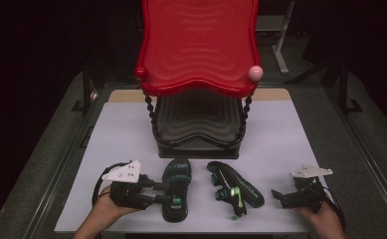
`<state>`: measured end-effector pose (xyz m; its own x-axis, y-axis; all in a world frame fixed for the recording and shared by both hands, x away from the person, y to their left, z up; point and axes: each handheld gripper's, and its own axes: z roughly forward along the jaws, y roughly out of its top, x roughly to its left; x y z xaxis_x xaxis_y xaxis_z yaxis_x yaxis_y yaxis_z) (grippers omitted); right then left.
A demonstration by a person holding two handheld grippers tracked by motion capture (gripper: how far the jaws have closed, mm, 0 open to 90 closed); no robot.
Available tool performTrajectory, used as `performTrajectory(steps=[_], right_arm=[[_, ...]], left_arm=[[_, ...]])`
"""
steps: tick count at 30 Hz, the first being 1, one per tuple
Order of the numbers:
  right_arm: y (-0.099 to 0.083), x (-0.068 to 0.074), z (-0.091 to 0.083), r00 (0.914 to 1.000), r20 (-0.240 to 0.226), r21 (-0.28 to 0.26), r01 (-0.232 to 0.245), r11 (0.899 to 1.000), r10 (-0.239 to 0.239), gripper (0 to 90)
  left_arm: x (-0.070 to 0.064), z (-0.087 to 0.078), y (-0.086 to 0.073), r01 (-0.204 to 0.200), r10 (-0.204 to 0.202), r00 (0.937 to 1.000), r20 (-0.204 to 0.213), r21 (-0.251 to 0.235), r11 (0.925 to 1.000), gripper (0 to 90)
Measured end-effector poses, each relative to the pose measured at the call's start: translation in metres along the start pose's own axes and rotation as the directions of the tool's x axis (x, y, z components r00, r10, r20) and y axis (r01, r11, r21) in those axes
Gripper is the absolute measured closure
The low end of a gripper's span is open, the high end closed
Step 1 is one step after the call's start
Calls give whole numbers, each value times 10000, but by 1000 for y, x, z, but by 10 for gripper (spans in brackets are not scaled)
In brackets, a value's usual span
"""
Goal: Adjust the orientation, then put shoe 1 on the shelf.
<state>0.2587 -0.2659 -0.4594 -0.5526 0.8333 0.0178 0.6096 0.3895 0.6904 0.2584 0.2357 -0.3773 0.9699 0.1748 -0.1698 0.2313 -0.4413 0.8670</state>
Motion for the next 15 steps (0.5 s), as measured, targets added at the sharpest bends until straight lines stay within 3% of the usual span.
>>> performTrajectory(steps=[7,15], right_arm=[[0,0,0,10000,12,1,10,10000,-10,0],[0,0,0,10000,16,0,9,10000,-9,0]], left_arm=[[15,-4,14,151,-155,9991,-395,-115,9998,519],[38,6,20,403,-407,9960,-796,-68,9992,392]])
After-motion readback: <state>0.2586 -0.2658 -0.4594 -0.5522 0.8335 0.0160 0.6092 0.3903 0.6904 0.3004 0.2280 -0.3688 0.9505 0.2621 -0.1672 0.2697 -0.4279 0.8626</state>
